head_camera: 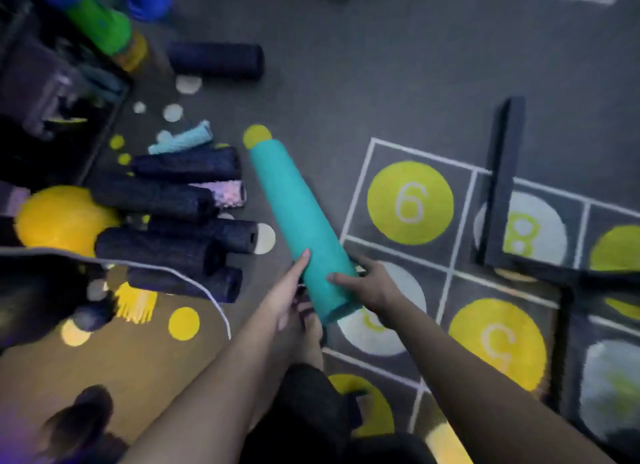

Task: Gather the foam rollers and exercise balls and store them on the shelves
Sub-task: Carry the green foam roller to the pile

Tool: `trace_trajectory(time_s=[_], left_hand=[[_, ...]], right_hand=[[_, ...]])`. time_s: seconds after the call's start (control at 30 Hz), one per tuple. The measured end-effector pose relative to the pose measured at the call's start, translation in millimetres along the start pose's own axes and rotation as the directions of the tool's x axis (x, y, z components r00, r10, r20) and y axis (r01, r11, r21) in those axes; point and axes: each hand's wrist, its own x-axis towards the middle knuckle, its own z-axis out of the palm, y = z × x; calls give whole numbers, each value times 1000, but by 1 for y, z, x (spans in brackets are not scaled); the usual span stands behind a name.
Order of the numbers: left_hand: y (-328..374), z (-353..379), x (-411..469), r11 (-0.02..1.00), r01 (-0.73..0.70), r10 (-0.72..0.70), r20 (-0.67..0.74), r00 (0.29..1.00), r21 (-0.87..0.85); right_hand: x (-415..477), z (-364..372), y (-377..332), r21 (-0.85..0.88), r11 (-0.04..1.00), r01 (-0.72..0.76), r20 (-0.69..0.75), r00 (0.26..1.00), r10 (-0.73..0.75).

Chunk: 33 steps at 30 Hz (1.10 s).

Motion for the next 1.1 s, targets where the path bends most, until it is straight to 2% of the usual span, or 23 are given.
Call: trace_trajectory(time_s=[0.1, 0.2, 0.4, 0.7, 0.83, 0.9, 1.03, 1.1], left_hand=[[76, -42, 4, 983, -64, 57, -46, 997, -170], [145, -72, 1, 962, -121, 91, -126, 988, -247], [257, -92, 22, 902, -153, 104, -141, 985, -404], [406, -30, 121, 761, -205, 103, -198, 975, -615], [467, -14, 160, 668, -296, 103, -309, 946, -683], [497, -12, 174, 618, -296, 87, -311, 946, -728], [541, -34, 211, 521, -343, 30, -385, 922, -781], [563, -51, 236, 487, -415, -13, -482, 876, -768]], right_hand=[[31, 57, -91, -215, 969, 122, 82, 991, -107], [55, 96, -169, -378, 892, 248, 129, 968, -214], [80, 112, -291, -401, 851, 339, 144, 941, -308], [201, 57, -425, -542, 785, 300, 210, 953, -218], [255, 35, -488, -654, 666, 359, 313, 930, -194], [279, 34, -520, -698, 606, 381, 357, 919, -167], [325, 61, -577, -744, 534, 402, 411, 905, -108], [357, 82, -598, -759, 466, 456, 461, 880, -110]])
